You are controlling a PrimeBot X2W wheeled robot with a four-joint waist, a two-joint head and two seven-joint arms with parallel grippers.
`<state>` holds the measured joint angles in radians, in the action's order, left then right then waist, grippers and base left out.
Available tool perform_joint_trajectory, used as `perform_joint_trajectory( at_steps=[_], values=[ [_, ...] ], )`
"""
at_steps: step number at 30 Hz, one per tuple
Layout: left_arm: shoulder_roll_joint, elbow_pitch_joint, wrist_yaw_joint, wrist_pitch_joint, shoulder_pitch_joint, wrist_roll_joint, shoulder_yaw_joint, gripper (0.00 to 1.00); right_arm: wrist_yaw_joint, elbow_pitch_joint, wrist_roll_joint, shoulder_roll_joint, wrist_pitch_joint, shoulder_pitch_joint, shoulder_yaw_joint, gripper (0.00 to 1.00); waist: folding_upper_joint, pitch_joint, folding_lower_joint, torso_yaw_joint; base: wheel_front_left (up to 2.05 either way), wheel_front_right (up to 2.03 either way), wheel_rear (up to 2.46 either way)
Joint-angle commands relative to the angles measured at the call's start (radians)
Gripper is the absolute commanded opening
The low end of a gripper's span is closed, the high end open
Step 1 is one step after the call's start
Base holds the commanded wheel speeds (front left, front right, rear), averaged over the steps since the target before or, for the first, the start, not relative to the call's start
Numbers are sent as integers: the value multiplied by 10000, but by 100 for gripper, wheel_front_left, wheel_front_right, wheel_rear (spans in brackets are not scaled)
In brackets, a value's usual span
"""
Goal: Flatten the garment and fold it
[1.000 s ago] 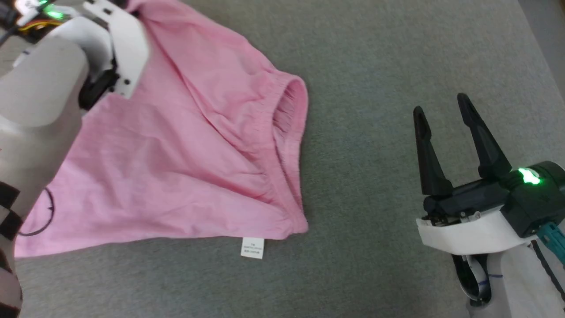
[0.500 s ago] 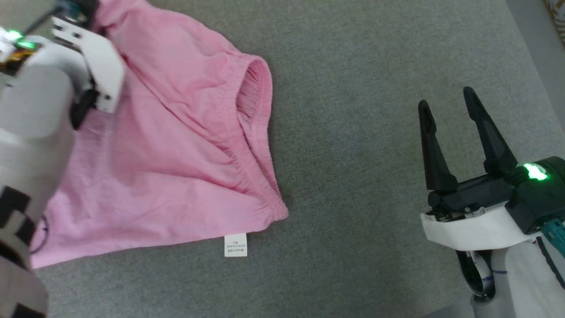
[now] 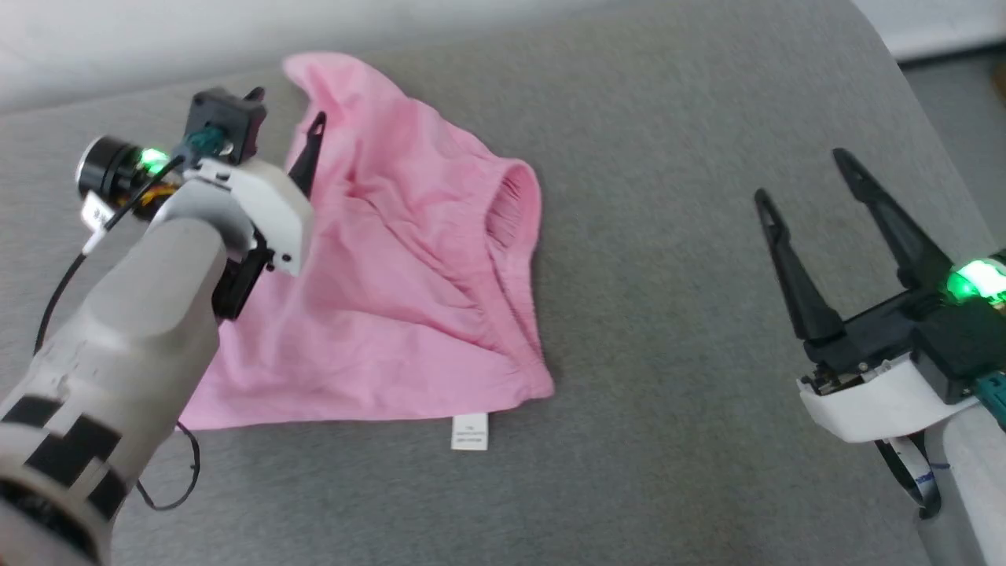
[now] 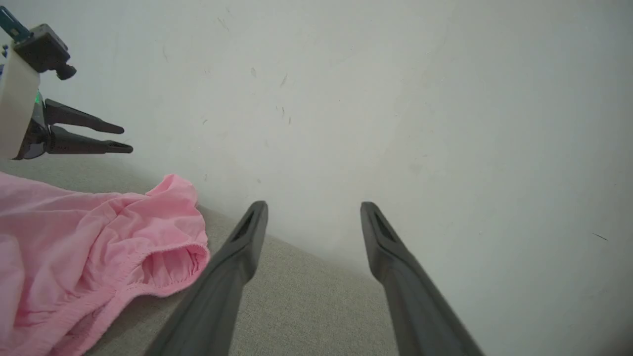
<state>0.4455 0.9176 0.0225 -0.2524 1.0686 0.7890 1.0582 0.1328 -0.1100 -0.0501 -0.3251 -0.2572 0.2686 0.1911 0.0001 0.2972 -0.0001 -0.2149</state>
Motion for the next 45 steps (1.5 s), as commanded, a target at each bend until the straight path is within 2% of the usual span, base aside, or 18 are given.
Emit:
perform_joint_trajectory(
  at_steps=[1, 5, 10, 11, 14, 18, 21, 26, 33, 40, 41, 43, 45],
  values=[
    [265, -555, 396, -78, -359, -33, -335, 100, -21, 195, -187, -257, -46, 265, 278, 100, -1, -1260, 1, 1257, 0, 0, 0],
    [1058, -3440, 1877, -88, -1834, -766, -1907, 100, -21, 857, -825, -1132, 188, 865, 1466, 100, -1, -1577, 1, 1631, 0, 0, 0],
    [1611, -6610, 3560, -91, -4415, -2059, -3983, 100, -21, 1198, -2251, -2266, 1489, 2080, 3603, 100, -1, -1753, 1, 2006, 0, 0, 0],
    [1611, -6610, 3560, -91, -4415, -2059, -3983, 100, -21, 1198, -2251, -2266, 1489, 2080, 3603, 100, -1, -1753, 1, 2006, 0, 0, 0],
    [1614, -7883, 4303, -91, -5901, -2844, -5105, 100, -21, 1292, -3398, -2919, 2701, 2834, 5206, 100, -1, -1757, 1, 2182, 0, 0, 0],
    [1173, -9083, 4838, -92, -7648, -3719, -6448, 100, -21, 1401, -5122, -3446, 4432, 3860, 7073, 100, -1, -1652, 1, 2348, 0, 0, 0],
    [693, -9532, 4830, -92, -8697, -4189, -7101, 100, -21, 1667, -6180, -3583, 5614, 4511, 8122, 100, -1, -1524, 1, 2468, 0, 0, 0],
    [-215, -9659, 4414, -92, -9657, -4758, -7774, 100, -21, 2591, -7550, -3327, 6897, 5197, 9191, 100, -1, -1247, 1, 2695, 0, 0, 0],
    [-1237, -9536, 3651, -93, -9724, -5479, -8404, 100, -21, 4317, -8424, -2539, 6813, 5390, 9970, 100, -1, -748, 1, 3081, 0, 0, 0],
    [-1830, -9183, 2879, -93, -9481, -5980, -9012, 100, -21, 5427, -8668, -1970, 6728, 4895, 10721, 100, -1, -528, 1, 3209, 0, 0, 0],
    [-1874, -9130, 2789, -93, -9475, -6051, -9109, 100, -21, 5451, -8582, -1955, 6651, 4875, 10768, 82, -1, -545, 1, 3172, 0, 0, 0],
    [-1897, -9032, 2626, -93, -9467, -6193, -9322, 100, -21, 5448, -8381, -1965, 6187, 4930, 10814, 0, -1, -624, 1, 3064, 0, 0, 0],
    [-1845, -8916, 2426, -93, -9462, -6320, -9486, 100, -21, 5417, -8112, -2076, 5558, 5045, 10835, 0, -1, -790, 1, 2952, 0, 0, 0]
  ],
)
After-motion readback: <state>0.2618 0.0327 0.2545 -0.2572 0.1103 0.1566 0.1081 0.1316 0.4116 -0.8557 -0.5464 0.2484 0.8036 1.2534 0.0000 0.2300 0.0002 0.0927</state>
